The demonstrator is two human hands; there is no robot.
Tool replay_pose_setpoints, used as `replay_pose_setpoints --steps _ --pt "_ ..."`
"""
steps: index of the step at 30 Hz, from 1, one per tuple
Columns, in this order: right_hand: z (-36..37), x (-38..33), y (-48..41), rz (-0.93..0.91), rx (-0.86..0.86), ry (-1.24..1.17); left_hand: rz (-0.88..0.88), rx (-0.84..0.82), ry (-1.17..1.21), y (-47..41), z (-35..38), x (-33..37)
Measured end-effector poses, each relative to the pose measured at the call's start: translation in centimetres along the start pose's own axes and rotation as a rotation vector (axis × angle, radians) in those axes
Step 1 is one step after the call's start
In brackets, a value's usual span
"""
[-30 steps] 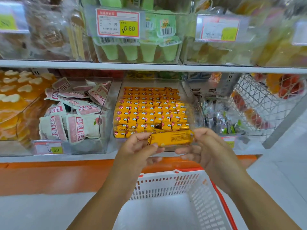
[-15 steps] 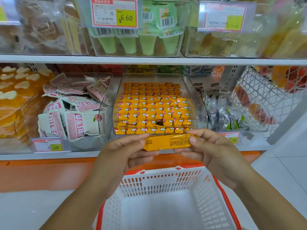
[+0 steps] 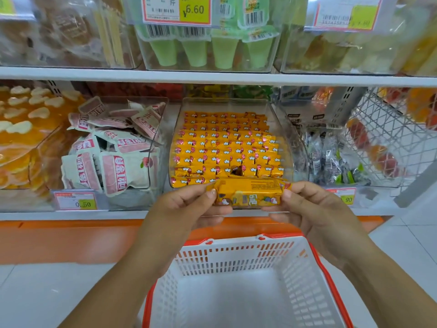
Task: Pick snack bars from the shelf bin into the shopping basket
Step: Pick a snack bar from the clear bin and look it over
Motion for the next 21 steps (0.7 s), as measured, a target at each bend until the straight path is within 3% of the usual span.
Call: replay_pose_setpoints --steps 3,10,14,21 --pt "-0.2 0.6 -0.4 -0.084 0.053 0.068 0.053 0.056 -0.143 0.0 0.4 0.0" --pt "0.6 0.5 -0.2 -0.173 0.077 0.086 0.147 0.163 -0.085 -0.4 1.1 0.0" --pt "0.7 0.3 -0.1 -0.197 0.054 0.164 0.202 0.133 -0.083 -0.6 1.0 0.3" --pt "0.2 0.6 -0.4 -0.147 -0.013 0.172 0.125 0.063 0.068 -1.2 0.4 0.0"
Point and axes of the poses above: each hand's wrist, its own y-axis away from the middle knuckle, its own z-axis out of the palm, x = y × z, the point moved 2 cm from there along -y, towards the middle knuckle, and after that the axes turned 1 degree about y, right-handed, at the moved point
